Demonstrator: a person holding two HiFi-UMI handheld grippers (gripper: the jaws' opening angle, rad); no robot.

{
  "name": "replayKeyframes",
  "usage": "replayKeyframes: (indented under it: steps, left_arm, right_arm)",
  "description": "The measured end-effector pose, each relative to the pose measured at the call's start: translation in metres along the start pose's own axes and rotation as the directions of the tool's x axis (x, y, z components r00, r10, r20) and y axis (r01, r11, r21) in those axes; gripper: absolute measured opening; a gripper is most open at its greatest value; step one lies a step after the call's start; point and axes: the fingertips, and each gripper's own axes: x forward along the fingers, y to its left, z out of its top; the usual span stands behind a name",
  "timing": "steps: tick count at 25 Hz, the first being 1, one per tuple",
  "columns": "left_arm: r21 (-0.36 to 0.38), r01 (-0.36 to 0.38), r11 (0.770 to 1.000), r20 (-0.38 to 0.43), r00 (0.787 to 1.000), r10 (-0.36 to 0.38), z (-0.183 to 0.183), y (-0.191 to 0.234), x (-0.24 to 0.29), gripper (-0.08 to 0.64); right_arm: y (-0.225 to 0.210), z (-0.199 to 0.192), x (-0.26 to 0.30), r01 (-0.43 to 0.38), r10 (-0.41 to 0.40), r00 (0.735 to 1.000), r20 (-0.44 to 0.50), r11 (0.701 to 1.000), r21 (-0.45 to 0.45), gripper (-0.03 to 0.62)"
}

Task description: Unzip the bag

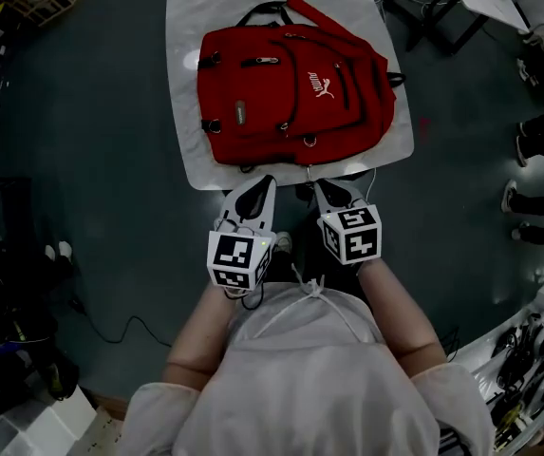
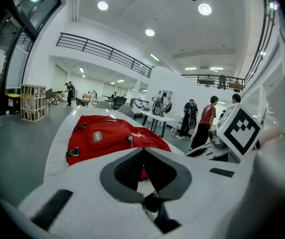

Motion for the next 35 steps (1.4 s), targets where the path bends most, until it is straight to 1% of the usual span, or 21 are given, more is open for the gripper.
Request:
replayKeyframes:
  steps: [4, 6, 9, 11, 14, 15, 16, 20, 22, 25, 28, 33, 35]
  left_arm:
    - [-0.027, 0.019, 0.999, 0.002, 1.0, -0.019, -0.015, 0.004, 0.025, 0.02]
    - [-0.03, 0.01, 1.0, -0.005, 1.0, -0.011, -0.022, 0.007, 0.036, 0.02]
    - [-0.038, -0.005, 0.999, -0.028, 1.0, 0.004, -0.036, 0.013, 0.056, 0.02]
    - [-0.078, 0.0, 0.997, -0.054, 0.999, -0.004, -0.046, 0.015, 0.07, 0.02]
    - [-0.18, 0.01, 0.984, -0.104, 0.994, -0.029, -0.06, 0.018, 0.089, 0.02]
    - [-0.192, 0.007, 0.981, -0.118, 0.993, -0.03, -0.064, 0.018, 0.094, 0.02]
    - [-0.188, 0.0, 0.982, -0.131, 0.991, -0.025, -0.069, 0.018, 0.099, 0.02]
    - [-0.107, -0.041, 0.993, -0.18, 0.983, 0.021, -0.082, 0.017, 0.11, 0.02]
    - [-0.083, -0.062, 0.995, -0.196, 0.98, 0.045, -0.086, 0.019, 0.113, 0.02]
    - [-0.091, -0.089, 0.992, -0.225, 0.972, 0.067, -0.094, 0.023, 0.117, 0.02]
    - [-0.098, -0.114, 0.989, -0.277, 0.957, 0.083, -0.105, 0.028, 0.121, 0.02]
    - [-0.056, -0.15, 0.987, -0.349, 0.929, 0.121, -0.112, 0.033, 0.125, 0.02]
    - [-0.049, -0.163, 0.985, -0.361, 0.923, 0.135, -0.112, 0.033, 0.127, 0.02]
  right_arm:
    - [-0.011, -0.012, 0.03, -0.023, 0.021, 0.997, -0.074, 0.999, -0.03, 0.031]
    - [-0.016, -0.018, 0.04, -0.031, 0.027, 0.993, -0.111, 0.999, -0.029, 0.031]
    - [-0.018, -0.029, 0.056, -0.064, 0.061, 0.983, -0.172, 0.998, -0.011, 0.031]
    - [-0.021, -0.036, 0.066, -0.076, 0.072, 0.976, -0.206, 0.997, -0.01, 0.031]
    - [-0.022, -0.042, 0.079, -0.097, 0.096, 0.968, -0.233, 0.995, 0.006, 0.034]
    - [-0.021, -0.044, 0.082, -0.106, 0.107, 0.965, -0.24, 0.994, 0.015, 0.043]
    - [-0.021, -0.045, 0.085, -0.114, 0.116, 0.962, -0.248, 0.993, 0.022, 0.045]
    - [-0.023, -0.05, 0.09, -0.113, 0.116, 0.953, -0.281, 0.993, 0.026, 0.044]
    - [-0.024, -0.05, 0.09, -0.117, 0.117, 0.95, -0.29, 0.993, 0.017, 0.044]
    - [-0.024, -0.05, 0.091, -0.131, 0.126, 0.945, -0.301, 0.991, 0.006, 0.044]
    - [-0.025, -0.051, 0.091, -0.15, 0.138, 0.941, -0.31, 0.989, -0.014, 0.037]
    - [-0.027, -0.051, 0.09, -0.211, 0.187, 0.927, -0.325, 0.977, -0.038, 0.029]
    - [-0.03, -0.052, 0.088, -0.235, 0.2, 0.919, -0.339, 0.97, -0.064, 0.029]
